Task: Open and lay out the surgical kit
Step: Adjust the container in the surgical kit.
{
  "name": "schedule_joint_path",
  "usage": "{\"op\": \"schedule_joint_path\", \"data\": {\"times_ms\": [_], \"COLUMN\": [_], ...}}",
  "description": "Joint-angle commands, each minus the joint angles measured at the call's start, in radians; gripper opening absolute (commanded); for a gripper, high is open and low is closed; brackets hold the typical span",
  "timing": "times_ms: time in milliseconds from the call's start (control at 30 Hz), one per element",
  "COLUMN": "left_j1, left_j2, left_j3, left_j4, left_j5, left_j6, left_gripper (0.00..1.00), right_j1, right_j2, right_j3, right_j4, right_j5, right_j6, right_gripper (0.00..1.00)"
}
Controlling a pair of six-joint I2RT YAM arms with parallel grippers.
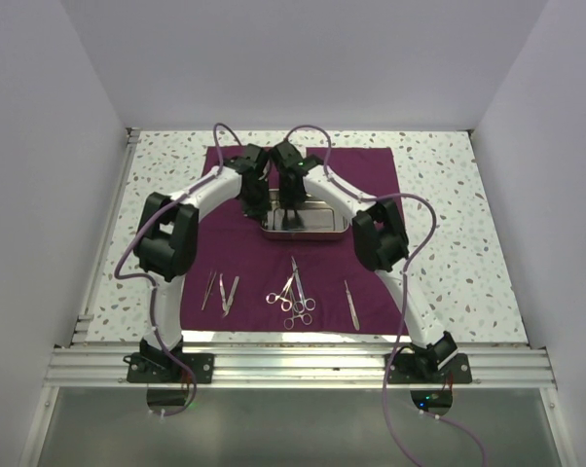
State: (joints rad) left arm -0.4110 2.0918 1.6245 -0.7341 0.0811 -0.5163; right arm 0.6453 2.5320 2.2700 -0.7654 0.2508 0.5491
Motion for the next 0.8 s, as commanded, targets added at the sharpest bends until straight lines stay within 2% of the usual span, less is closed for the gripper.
{"op": "schedule_joint_path", "data": {"times_ms": [0,100,167,300,433,567,700,767], "left_j1": [-0.037,-0.037,-0.048,-0.074,-0.081,-0.081,-0.080,-0.080], "left_j2": [-0.027,-0.032,-0.045,-0.003,0.004,-0.035,-0.038,-0.044], "left_j3": [0.046,0.054,0.092,0.300,0.426,0.411,0.342,0.258], "left_j4": [0.059,0.078,0.070,-0.126,-0.284,-0.306,-0.274,-0.220], "left_j5": [0.068,0.056,0.023,-0.247,-0.415,-0.500,-0.452,-0.411], "left_j6": [0.015,0.018,0.035,0.102,0.127,0.144,0.136,0.116], "left_gripper": [0.00,0.00,0.00,0.00,0.00,0.00,0.00,0.00], "right_j1": [0.131,0.155,0.155,0.119,0.083,0.045,0.025,0.025], "right_j2": [0.062,0.051,0.012,-0.094,-0.150,-0.187,-0.206,-0.220], "right_j3": [-0.084,-0.090,-0.144,-0.237,-0.222,-0.221,-0.234,-0.254], "right_j4": [-0.051,-0.061,-0.009,0.098,0.097,0.098,0.098,0.100], "right_j5": [0.131,0.090,0.030,-0.044,-0.035,-0.039,-0.047,-0.044], "right_j6": [-0.044,-0.012,0.024,0.135,0.156,0.173,0.181,0.180], "right_gripper": [0.31,0.34,0.36,0.44,0.55,0.60,0.60,0.61]}}
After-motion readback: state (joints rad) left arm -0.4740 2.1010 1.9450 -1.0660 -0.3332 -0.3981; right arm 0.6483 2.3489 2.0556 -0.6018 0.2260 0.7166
